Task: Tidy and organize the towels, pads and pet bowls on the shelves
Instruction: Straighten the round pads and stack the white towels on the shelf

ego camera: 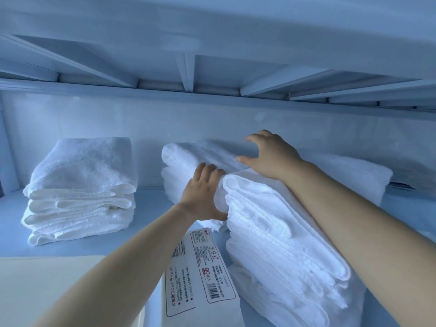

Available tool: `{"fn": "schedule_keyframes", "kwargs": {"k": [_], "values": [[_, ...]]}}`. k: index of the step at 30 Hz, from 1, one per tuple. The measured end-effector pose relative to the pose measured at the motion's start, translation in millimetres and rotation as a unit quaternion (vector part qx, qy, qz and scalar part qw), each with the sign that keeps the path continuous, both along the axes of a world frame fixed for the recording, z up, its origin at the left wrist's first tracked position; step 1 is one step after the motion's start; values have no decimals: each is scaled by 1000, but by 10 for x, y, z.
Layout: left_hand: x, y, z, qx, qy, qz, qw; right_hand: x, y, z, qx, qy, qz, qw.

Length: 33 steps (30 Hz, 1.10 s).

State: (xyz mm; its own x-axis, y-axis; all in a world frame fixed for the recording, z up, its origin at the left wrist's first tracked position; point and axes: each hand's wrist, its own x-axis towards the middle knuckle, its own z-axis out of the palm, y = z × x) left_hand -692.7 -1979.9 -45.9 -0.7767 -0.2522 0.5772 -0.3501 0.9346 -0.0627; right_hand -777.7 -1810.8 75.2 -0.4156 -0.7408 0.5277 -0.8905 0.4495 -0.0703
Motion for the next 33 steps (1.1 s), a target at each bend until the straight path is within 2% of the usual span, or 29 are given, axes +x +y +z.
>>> {"fn": "schedule_keyframes", "kwargs": {"k": [4,9,14,18,22,25,33], "values": [[91,27,11,24,32,-13,999,-15,24,-6,-4,-19,6,1000],[287,-83,71,45,30,-21,998,5,23,-17,-2,-21,6,1000],[624,-351,124,65,10,44,997,22,12,-32,-4,-26,30,999],[768,-382,142,20,-41,107,993,89,-73,-52,22,-38,79,996],[621,-155,164,-40,-57,61,996,154,-168,-61,40,-33,107,993],[556,-180,121,-88,-101,89,987,122,-150,-72,39,-46,115,992],[696,-414,117,-51,-80,110,989,83,-106,-98,14,-68,134,989]]}}
